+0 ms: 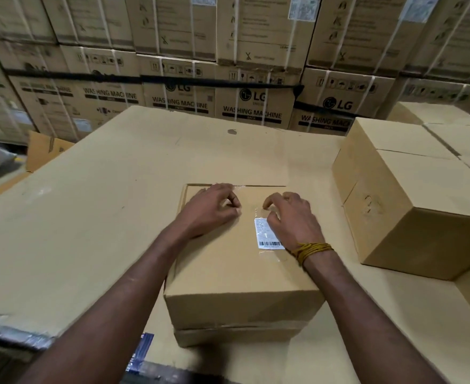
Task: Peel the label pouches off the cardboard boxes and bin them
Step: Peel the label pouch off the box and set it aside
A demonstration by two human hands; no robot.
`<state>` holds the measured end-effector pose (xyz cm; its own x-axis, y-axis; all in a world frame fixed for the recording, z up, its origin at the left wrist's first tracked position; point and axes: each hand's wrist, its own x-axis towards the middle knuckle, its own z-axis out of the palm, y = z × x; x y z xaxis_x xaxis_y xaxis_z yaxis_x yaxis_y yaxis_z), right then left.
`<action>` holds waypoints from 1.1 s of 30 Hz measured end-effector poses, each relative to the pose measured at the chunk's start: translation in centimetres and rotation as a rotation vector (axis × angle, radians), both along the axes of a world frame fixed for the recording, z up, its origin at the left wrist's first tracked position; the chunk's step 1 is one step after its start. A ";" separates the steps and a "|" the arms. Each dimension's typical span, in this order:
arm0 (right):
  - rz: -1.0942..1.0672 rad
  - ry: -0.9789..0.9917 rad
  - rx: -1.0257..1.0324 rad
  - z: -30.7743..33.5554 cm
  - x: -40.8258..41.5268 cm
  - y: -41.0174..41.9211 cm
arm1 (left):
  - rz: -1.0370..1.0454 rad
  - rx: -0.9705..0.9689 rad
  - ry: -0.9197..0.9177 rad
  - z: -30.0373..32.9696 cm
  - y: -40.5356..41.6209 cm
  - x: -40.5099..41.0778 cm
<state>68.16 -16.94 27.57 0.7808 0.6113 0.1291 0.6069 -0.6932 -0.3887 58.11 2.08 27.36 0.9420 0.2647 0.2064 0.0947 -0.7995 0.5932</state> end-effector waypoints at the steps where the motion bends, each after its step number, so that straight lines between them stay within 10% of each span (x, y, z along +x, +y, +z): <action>1: 0.002 -0.003 0.003 -0.1 0.1 0.1 | 0.009 -0.011 -0.003 -0.1 0.1 0.0; 10: 0.029 -0.118 0.079 -1.1 0.3 0.1 | 0.084 0.196 -0.014 -0.9 -0.5 0.8; 33: 0.064 0.028 0.043 -0.9 0.9 0.1 | 0.054 -0.002 -0.068 -1.3 0.8 0.9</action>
